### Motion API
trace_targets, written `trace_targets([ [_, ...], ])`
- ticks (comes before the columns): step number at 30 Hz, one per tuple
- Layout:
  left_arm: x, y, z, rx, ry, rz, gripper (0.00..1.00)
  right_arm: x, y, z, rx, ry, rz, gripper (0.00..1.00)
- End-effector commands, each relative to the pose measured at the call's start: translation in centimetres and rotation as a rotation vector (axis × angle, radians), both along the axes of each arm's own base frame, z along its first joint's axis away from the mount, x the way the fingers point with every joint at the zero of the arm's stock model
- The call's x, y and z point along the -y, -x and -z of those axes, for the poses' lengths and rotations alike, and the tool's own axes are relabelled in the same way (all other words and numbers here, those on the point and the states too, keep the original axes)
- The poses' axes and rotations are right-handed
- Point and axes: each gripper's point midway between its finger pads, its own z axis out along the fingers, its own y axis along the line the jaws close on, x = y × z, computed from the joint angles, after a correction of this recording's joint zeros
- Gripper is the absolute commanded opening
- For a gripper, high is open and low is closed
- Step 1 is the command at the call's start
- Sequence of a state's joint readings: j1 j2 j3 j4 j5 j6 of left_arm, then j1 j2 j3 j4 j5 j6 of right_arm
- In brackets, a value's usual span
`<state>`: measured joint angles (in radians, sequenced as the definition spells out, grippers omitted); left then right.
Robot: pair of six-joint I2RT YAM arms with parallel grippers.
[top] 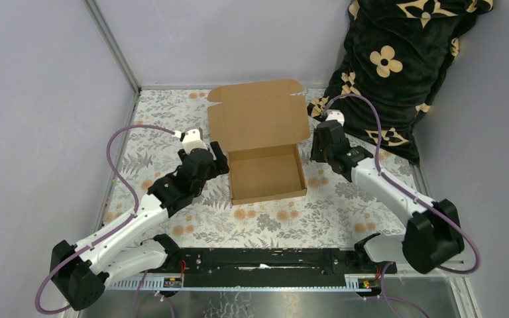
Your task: Fold the paper box
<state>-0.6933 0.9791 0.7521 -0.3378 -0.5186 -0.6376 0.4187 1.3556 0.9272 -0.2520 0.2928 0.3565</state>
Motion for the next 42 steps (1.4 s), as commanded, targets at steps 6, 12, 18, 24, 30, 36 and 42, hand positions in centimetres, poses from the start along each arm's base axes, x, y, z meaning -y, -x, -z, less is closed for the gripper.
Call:
trace_targets([
  [6,-0.5,2.0,1.6,-0.04,0.091,-0.034,0.79,-5.9,1.9,-4.8,0.062,-0.071,-0.254,0.24],
  [12,-0.9,2.2,1.2,-0.047,0.078,-0.044,0.78,-10.8,1.9,-3.0,-0.004,-0.094,-0.379,0.25],
  [18,-1.1,2.2,0.8,-0.045,0.069,-0.054,0.78,-14.6,3.2,-1.1,-0.064,-0.039,-0.481,0.27],
  [24,-1.1,2.4,0.9,-0.046,0.079,-0.052,0.78,-15.6,2.9,0.8,-0.125,-0.003,-0.502,0.35],
  [30,-1.0,2.5,0.7,-0.042,0.093,-0.05,0.78,-16.1,2.9,1.2,-0.142,-0.013,-0.517,0.52],
  [36,-1.2,2.7,0.1,-0.022,0.116,-0.053,0.78,-16.6,3.3,-0.2,-0.134,-0.043,-0.535,0.66],
  [42,-1.5,3.0,-0.9,-0.001,0.122,-0.047,0.79,-16.5,3.8,-2.6,-0.104,-0.065,-0.553,0.69],
])
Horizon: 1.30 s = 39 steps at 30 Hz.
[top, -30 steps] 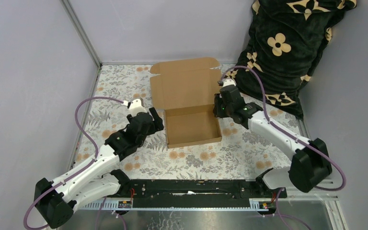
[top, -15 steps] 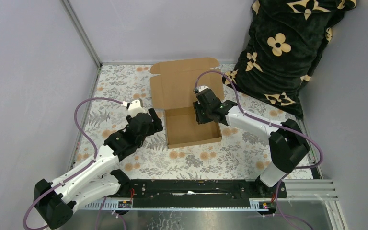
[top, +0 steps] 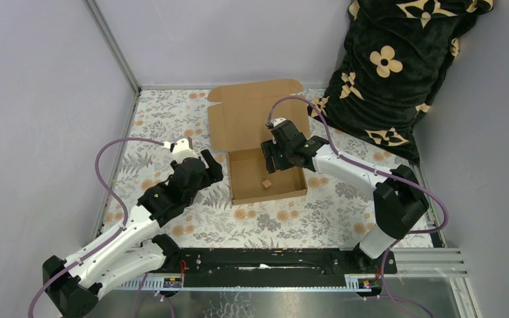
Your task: Fold the paper box
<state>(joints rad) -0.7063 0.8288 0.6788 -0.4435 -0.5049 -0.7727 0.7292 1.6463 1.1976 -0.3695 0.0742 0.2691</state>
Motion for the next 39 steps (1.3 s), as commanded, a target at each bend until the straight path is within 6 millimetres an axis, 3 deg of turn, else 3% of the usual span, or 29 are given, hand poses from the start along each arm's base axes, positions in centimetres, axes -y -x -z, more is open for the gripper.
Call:
trace_targets([
  [1,-0.2,-0.1,-2.2,0.048,0.018,-0.004,0.79,-0.8,-0.1,-5.5,0.081,-0.086,-0.034,0.69],
  [4,-0.5,-0.2,-3.7,0.086,0.004,0.003,0.83,-0.4,-0.3,-8.0,0.145,-0.093,-0.048,0.72],
  [7,-0.8,-0.9,-5.3,0.121,-0.027,-0.003,0.98,0.2,-0.7,-10.3,0.215,-0.078,-0.069,0.78],
  [11,-1.0,-3.4,-6.8,0.103,0.007,0.005,0.98,2.5,-2.6,-12.7,0.283,-0.063,-0.032,0.86],
  [15,-1.4,-6.5,-7.7,0.086,0.053,0.008,0.98,6.8,-5.9,-14.9,0.294,-0.229,0.087,0.93],
  [18,-1.6,-8.4,-9.2,0.112,0.013,0.004,0.98,8.2,-7.6,-16.2,0.355,-0.29,0.104,0.94],
  [23,-2.4,-11.7,-10.0,0.121,-0.032,0.036,0.97,8.7,-11.2,-16.0,0.336,-0.31,0.087,0.89],
  [30,-4.0,-16.8,-11.0,0.186,-0.012,0.121,0.96,10.0,-17.0,-16.0,0.297,-0.478,0.019,0.89],
  [34,-3.8,-19.4,-9.0,0.173,-0.059,0.181,0.95,11.5,-20.6,-15.0,0.289,-0.481,0.054,0.88],
  [39,-4.7,-21.3,-6.2,0.144,-0.073,0.213,0.95,11.1,-22.9,-13.0,0.256,-0.495,-0.011,0.87],
])
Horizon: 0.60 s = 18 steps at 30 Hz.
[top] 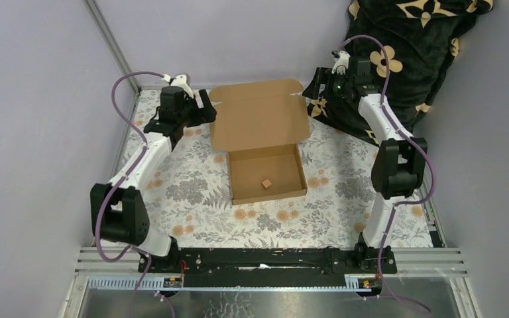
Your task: Fold the paper box
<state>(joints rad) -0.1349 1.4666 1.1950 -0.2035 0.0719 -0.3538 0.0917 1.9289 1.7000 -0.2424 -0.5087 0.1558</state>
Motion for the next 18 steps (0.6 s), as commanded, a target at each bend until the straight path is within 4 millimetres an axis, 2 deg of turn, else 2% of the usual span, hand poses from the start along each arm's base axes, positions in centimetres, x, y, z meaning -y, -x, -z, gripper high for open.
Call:
trace_targets([
  [1,-0.1,-2.6,-0.9,0.093,-0.016,0.094,0.95,-2.1,-1.6,-2.0,0.078,-0.061,-0.137,0.87],
  [4,-0.8,-3.5,0.2,0.077,-0.03,0.095,0.94,-2.8,-2.3,-1.0,0.064,-0.092,-0.177,0.85],
  [9,-1.9,-4.6,1.8,0.055,-0.046,0.085,0.92,-2.4,-3.7,0.2,0.058,-0.077,-0.167,0.81],
  [13,-1.5,-4.8,2.0,0.068,-0.025,0.125,0.92,-2.0,-4.1,0.7,0.058,-0.086,-0.176,0.78],
  [18,0.0,-4.7,1.8,0.084,0.017,0.207,0.91,-2.7,-3.7,1.2,0.041,-0.121,-0.224,0.72],
])
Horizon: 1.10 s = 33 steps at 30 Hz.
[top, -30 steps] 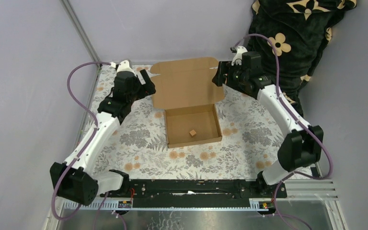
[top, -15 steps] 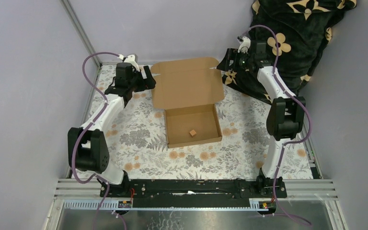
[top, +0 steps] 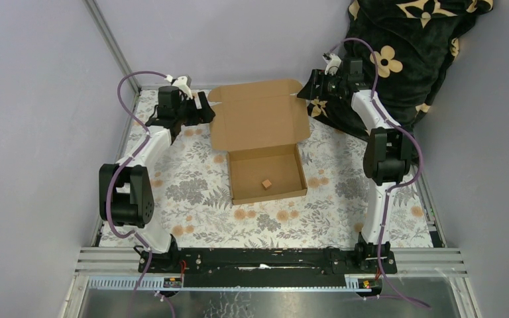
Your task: Fold the paper box
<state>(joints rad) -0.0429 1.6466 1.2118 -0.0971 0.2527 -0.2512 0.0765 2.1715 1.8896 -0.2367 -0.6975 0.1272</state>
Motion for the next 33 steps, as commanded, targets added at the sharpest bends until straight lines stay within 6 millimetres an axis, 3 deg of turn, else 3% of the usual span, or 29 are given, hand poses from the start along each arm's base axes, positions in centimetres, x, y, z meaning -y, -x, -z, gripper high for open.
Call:
trace_targets([
  [1,1.4,-1.3,-2.9,0.118,0.037,0.102,0.9,-0.8,-0.4,-2.6,0.075,-0.054,-0.073,0.71],
  [8,2.1,-0.8,-2.4,0.103,0.057,0.142,0.89,-1.4,-0.2,-2.0,0.052,-0.096,-0.103,0.68],
  [17,1.9,-1.5,-2.5,0.127,0.055,0.134,0.88,-1.8,-0.4,-1.7,0.05,-0.122,-0.119,0.65],
  [23,2.0,-2.1,-1.9,0.113,0.062,0.141,0.78,-2.2,-0.4,-1.6,0.045,-0.147,-0.134,0.56],
  [33,2.2,-2.5,-1.5,0.114,0.062,0.154,0.76,-2.5,-0.2,-1.5,0.035,-0.167,-0.152,0.47],
])
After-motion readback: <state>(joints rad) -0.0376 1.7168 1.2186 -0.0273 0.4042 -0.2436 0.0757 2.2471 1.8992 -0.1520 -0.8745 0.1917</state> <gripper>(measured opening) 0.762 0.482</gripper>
